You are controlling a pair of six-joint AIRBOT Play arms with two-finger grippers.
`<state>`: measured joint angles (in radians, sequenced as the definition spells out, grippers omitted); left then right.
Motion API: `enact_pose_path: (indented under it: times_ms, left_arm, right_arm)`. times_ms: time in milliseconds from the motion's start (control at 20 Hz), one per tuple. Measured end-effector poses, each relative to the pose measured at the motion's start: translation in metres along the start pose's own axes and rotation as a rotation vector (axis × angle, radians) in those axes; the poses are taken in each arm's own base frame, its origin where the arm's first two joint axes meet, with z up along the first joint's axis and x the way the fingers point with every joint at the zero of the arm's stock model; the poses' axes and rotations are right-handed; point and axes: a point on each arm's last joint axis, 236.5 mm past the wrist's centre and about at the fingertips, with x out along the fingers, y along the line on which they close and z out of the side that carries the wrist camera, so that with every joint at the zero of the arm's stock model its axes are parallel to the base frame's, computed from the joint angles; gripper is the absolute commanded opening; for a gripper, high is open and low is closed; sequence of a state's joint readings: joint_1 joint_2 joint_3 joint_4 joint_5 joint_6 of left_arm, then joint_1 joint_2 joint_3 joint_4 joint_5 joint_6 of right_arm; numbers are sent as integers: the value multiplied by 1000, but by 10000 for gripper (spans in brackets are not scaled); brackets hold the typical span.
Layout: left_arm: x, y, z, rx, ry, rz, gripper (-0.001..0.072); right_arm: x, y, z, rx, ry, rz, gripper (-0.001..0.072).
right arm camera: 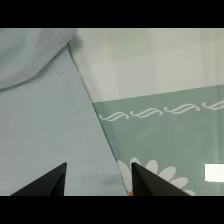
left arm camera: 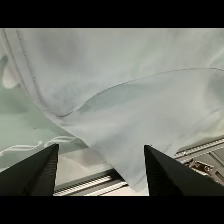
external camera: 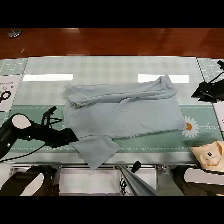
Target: Fold the shirts.
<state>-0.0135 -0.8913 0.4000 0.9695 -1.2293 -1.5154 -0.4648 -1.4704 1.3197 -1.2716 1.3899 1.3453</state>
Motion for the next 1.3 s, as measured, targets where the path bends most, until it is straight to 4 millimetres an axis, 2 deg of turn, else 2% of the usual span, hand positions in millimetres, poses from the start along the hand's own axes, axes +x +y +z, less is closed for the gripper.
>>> enact_pose_path:
  times_ms: [100, 400, 600, 650, 700, 750, 850, 1000, 1100, 1150, 1300]
  left_arm:
    - [7, 2, -7, -16, 23, -12, 581]
    - [17, 5, -11, -47, 36, -27, 580]
    - [31, -8, -8, -74, 46, -64, 564]
    - [37, -13, -8, -77, 57, -73, 410]
    - [44, -14, -9, -74, 65, -69, 157]
    - [52, -15, -9, -67, 69, -58, 25]
    - [63, -18, -13, -67, 95, -55, 24]
    - [71, -22, -17, -70, 116, -59, 24]
    - [73, -24, -19, -69, 123, -63, 24]
    - [74, -25, -19, -69, 126, -66, 24]
    - [75, -26, -20, -67, 130, -70, 24]
  right_arm:
    - [0, 1, 1, -1, -3, 4, 505]
    - [0, 2, 1, -2, -4, 8, 504]
    - [0, 2, -3, -3, 11, 11, 503]
    - [0, 3, -3, -3, 13, 12, 503]
    - [0, 3, -4, -3, 17, 12, 503]
    - [0, 2, -5, -3, 22, 11, 503]
    - [0, -2, -8, -7, 34, -6, 490]
    - [5, -22, -21, -13, 83, -83, 494]
    - [14, -29, -36, -12, 132, -100, 585]
    - [21, -28, -44, -21, 155, -87, 607]
    - [41, -18, -68, -48, 219, -20, 607]
